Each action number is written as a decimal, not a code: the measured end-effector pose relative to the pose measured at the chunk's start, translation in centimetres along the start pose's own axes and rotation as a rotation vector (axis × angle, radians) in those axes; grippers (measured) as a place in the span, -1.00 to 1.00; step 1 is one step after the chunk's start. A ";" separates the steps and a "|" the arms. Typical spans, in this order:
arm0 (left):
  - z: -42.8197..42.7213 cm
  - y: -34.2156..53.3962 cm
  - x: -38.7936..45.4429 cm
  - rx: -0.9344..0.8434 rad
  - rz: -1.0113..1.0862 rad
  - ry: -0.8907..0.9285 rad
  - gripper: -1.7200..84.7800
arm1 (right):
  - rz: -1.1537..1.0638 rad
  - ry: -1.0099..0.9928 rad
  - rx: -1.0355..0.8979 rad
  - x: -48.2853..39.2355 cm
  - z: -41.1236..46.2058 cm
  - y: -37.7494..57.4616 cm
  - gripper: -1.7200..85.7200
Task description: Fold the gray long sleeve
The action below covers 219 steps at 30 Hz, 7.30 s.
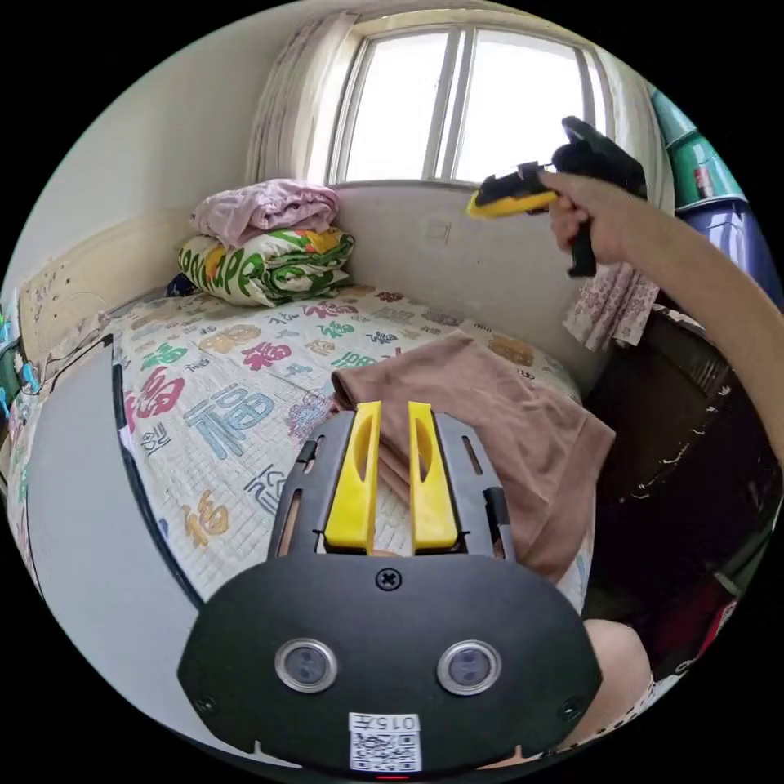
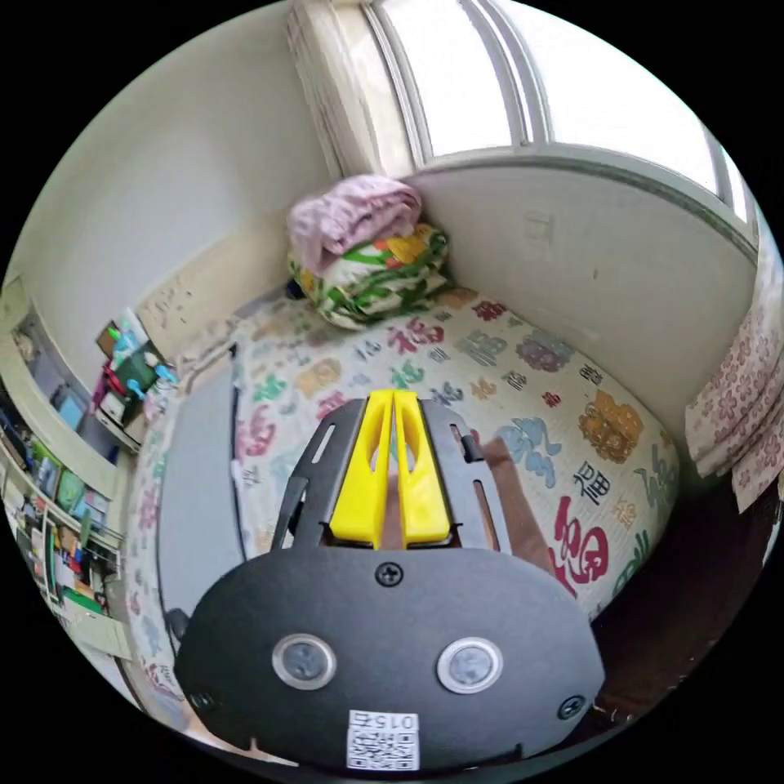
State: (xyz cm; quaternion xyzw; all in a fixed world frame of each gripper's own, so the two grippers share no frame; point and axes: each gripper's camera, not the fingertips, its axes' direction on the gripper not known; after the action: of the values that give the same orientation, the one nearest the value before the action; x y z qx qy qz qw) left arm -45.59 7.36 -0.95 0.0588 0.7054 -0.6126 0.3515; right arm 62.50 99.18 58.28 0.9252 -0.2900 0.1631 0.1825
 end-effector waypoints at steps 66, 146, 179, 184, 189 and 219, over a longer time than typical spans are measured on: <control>-68.2 90.3 30.8 0.540 -0.768 -1.010 -0.89 | -1.001 -1.310 -0.343 -6.7 31.3 46.5 -0.76; -84.0 76.4 17.9 0.939 -0.197 -0.357 -0.93 | -0.517 -0.931 0.561 8.9 -5.4 9.8 -0.92; -37.0 55.3 -5.2 -0.460 0.087 -0.141 -0.65 | -1.214 -0.709 -0.449 -0.6 13.3 24.2 -0.72; -33.9 54.8 -6.3 -0.591 0.082 -0.173 -0.73 | -1.316 -0.555 -0.389 -1.5 12.4 28.0 -0.78; -33.9 54.0 -6.3 -0.562 0.024 -0.209 -0.84 | -1.323 -0.504 -0.356 -1.4 11.4 29.5 -0.86; -39.4 56.4 -3.9 -0.498 -0.193 -0.295 -0.95 | -1.490 -0.149 -0.211 -5.7 4.0 39.7 -0.94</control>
State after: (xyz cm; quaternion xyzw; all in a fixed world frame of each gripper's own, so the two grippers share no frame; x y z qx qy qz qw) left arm -30.42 58.02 -45.04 -0.1862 0.7775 -0.4533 0.3941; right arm 35.15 69.81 62.13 0.8626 0.3867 -0.0953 0.3119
